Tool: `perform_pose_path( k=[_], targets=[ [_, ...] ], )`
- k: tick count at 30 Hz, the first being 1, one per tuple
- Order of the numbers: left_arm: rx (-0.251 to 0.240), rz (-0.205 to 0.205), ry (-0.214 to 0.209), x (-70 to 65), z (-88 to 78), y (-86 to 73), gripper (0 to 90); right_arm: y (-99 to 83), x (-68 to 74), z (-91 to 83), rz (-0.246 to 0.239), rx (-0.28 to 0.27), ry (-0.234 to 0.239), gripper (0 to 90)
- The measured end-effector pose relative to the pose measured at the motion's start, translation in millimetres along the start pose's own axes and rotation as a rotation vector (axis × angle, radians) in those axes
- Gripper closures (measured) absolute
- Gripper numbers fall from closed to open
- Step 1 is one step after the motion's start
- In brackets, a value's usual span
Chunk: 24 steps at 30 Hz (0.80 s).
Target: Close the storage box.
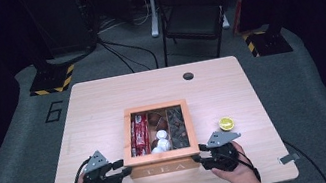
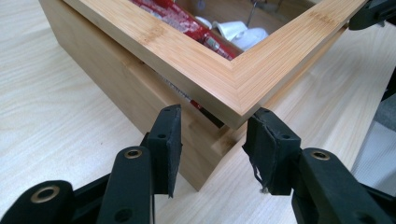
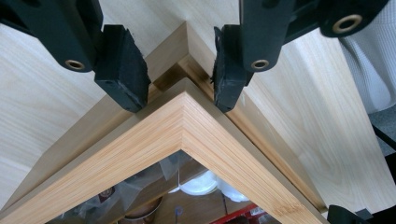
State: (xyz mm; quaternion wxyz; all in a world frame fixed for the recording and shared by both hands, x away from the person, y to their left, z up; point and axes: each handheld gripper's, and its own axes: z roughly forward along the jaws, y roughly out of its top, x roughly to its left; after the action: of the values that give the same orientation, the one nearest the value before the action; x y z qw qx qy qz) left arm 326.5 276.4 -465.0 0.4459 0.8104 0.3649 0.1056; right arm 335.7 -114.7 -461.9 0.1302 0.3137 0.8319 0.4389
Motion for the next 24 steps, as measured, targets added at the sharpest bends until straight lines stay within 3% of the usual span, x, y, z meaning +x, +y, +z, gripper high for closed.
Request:
perform_pose_path(
  k=[5,7,10,20,24],
  targets=[
    [0.034,0.008,-0.007,-2.1,2.1,-5.3,55.6,-4.4,0.1,1.0,0.023,0.04,0.013,54.3],
    [0.019,-0.009,-0.008,-2.9,2.7,-6.3,54.9,-8.0,0.4,0.7,0.035,0.058,0.003,53.5],
    [0.013,-0.023,-0.006,-2.0,-0.5,-5.6,52.7,-10.0,-1.7,-4.0,0.075,0.029,0.031,52.2],
    [-0.034,-0.047,0.04,6.7,-21.4,-7.9,49.6,-5.4,-1.4,-17.1,0.028,0.016,0.006,45.1],
    [-0.014,-0.051,0.013,8.0,-18.7,-10.8,46.1,-9.5,-5.4,-21.2,0.048,-0.001,0.015,42.8]
  ],
)
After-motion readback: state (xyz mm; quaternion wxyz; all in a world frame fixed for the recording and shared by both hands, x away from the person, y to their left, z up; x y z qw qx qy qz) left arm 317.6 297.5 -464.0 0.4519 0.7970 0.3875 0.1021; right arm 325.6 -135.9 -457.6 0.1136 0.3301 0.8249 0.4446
